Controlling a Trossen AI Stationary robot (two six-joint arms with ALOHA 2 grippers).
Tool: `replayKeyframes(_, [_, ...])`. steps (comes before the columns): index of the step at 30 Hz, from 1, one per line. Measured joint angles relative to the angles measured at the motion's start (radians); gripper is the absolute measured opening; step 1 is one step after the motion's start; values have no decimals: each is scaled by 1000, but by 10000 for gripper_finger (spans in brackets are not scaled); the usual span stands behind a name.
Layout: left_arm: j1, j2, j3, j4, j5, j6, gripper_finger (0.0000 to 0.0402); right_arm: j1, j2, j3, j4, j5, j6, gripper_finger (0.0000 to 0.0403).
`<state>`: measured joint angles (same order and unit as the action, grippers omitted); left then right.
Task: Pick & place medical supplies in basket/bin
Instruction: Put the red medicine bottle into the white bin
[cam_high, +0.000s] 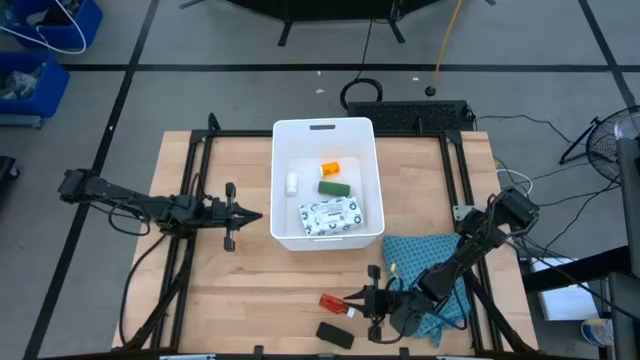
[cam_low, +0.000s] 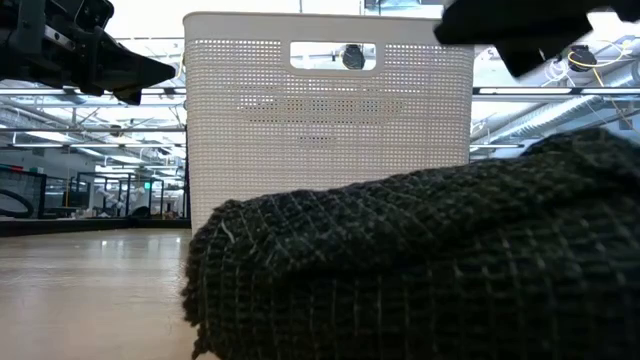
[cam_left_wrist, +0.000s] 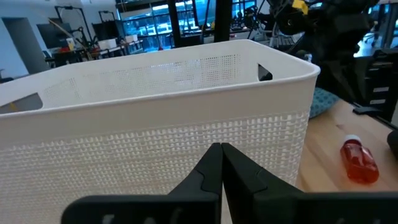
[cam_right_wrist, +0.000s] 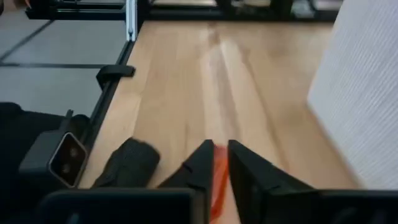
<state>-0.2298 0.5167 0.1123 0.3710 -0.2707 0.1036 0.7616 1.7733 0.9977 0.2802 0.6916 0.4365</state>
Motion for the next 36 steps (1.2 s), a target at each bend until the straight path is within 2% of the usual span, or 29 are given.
replayKeyframes(7, [0, 0, 0, 0, -1, 32, 10, 0, 14, 0, -95, -148, 237, 160])
replayKeyframes(12, [0, 0, 0, 0, -2, 48, 10, 0, 14, -1, -81, -190, 264, 199])
replayKeyframes(18, [0, 0, 0, 0, -2, 47, 10, 4, 44, 0, -84, -214, 297, 214])
replayKeyframes(29, [0, 0, 0, 0, -1, 31, 10, -4, 138, 0, -38, -222, 345, 217])
replayKeyframes(36, [0, 0, 0, 0, -1, 28, 10, -30, 194, 0, 5, -273, 364, 217])
